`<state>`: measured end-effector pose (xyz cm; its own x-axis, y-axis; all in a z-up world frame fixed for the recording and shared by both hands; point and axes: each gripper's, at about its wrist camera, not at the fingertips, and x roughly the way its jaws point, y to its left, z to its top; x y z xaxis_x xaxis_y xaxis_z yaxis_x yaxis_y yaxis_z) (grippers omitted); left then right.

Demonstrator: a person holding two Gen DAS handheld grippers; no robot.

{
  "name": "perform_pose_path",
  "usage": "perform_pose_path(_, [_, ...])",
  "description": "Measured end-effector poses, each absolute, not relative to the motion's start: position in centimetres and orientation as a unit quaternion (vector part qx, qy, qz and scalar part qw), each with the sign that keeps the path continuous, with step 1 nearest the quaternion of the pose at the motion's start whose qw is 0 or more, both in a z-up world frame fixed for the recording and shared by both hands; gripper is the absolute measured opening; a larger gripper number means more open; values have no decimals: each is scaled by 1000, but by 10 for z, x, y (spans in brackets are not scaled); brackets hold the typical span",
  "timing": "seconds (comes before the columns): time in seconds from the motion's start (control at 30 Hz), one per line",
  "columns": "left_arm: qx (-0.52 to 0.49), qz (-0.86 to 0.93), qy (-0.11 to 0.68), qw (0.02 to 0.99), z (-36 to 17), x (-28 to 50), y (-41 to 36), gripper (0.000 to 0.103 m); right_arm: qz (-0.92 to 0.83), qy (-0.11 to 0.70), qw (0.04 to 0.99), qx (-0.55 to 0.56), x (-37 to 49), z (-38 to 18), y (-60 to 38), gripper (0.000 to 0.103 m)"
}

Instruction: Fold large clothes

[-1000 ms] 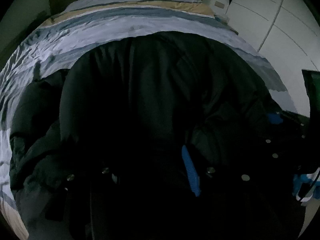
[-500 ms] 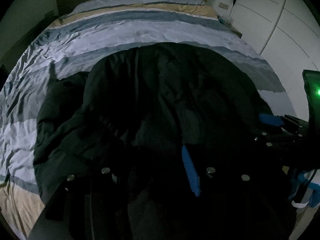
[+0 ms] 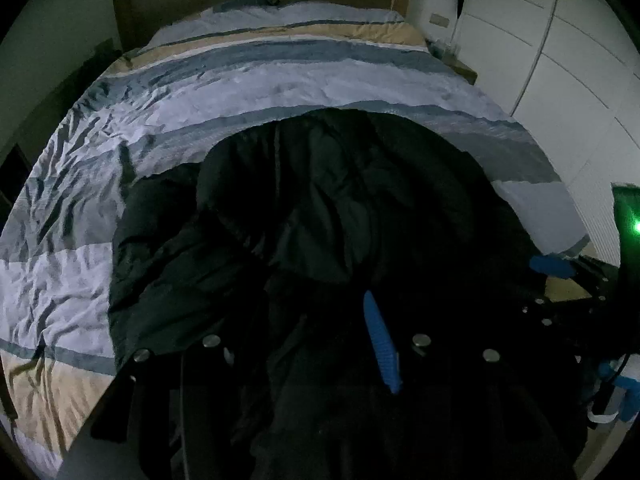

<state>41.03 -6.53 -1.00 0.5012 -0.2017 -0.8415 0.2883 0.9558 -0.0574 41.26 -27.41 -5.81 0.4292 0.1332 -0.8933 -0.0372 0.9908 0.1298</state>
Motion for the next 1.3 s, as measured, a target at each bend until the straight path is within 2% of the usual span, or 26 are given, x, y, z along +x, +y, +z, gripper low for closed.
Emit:
perform_pose_path(0.37, [17, -134, 484, 865, 2, 386, -32, 48, 23, 544, 838, 44, 366, -28, -303, 91])
perform_pose_path(0.63, [8, -162, 481, 861, 2, 371, 5, 48, -21, 570, 820, 54, 290, 3, -349, 99])
perform_pose_path(0.83, [-13, -108, 499, 860, -4, 335, 61, 49, 4, 599, 797, 76, 260, -30, -390, 100])
perform_pose_path(0.93, [-34, -69, 530, 844, -14, 312, 93, 56, 14, 618, 780, 97, 242, -47, -407, 100])
perform_pose_path(1.1, [-13, -50, 568, 822, -25, 285, 117, 56, 17, 637, 758, 138, 216, -67, -430, 100])
perform_pose_path(1.3, [-52, -17, 593, 804, -38, 276, 155, 56, 24, 654, 738, 166, 202, -84, -433, 100])
